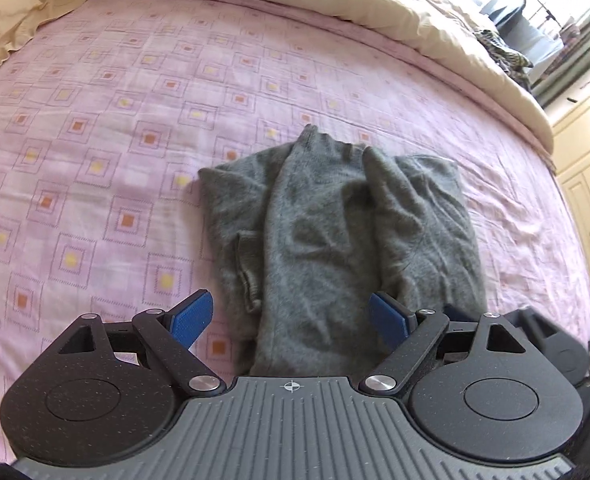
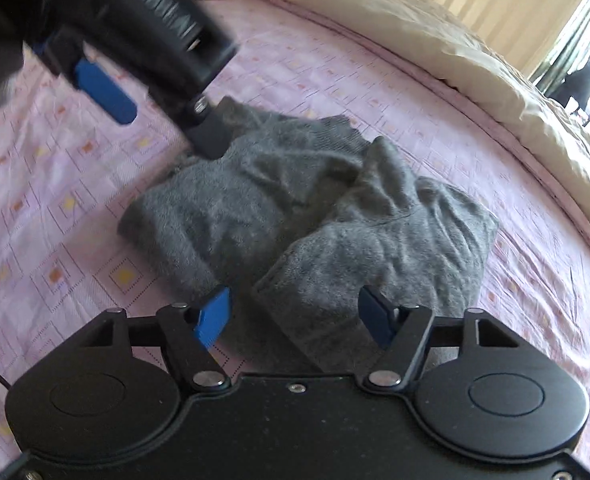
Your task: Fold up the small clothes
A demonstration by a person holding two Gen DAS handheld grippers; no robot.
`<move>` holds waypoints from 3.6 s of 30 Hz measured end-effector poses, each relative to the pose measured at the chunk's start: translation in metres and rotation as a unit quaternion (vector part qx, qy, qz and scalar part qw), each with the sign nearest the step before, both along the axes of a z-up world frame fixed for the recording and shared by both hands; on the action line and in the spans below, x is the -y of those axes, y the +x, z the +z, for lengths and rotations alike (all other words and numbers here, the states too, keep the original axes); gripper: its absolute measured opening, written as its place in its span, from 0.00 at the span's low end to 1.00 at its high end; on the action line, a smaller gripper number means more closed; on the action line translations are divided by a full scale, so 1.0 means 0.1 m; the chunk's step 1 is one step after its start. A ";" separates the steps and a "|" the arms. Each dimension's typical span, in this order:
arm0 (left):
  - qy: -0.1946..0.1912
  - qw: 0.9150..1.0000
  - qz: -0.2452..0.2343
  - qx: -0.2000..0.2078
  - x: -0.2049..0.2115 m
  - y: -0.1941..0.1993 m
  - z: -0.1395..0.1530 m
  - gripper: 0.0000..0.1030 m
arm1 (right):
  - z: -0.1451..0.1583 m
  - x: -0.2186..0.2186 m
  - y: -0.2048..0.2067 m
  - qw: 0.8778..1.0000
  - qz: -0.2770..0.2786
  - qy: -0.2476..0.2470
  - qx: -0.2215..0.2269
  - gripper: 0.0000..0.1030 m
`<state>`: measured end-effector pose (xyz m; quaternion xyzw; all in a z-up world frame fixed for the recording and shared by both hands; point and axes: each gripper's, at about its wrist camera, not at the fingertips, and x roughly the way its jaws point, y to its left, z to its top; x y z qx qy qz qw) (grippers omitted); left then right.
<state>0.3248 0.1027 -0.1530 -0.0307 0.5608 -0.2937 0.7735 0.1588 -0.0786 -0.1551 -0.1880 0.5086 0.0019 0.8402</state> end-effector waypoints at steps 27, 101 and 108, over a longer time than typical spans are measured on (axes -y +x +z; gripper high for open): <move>-0.083 0.986 -0.077 -0.122 1.75 0.49 -0.61 0.77 | 0.26 0.93 -0.19 0.984 -0.129 0.123 0.030 0.14; -0.010 1.000 -0.009 -0.001 0.12 0.16 -0.65 0.58 | 0.18 1.15 0.69 0.943 -0.143 0.295 0.053 0.61; -0.013 1.000 -0.001 -0.003 0.15 0.15 -0.66 0.61 | -0.17 1.41 1.30 0.946 -0.159 0.282 0.010 0.66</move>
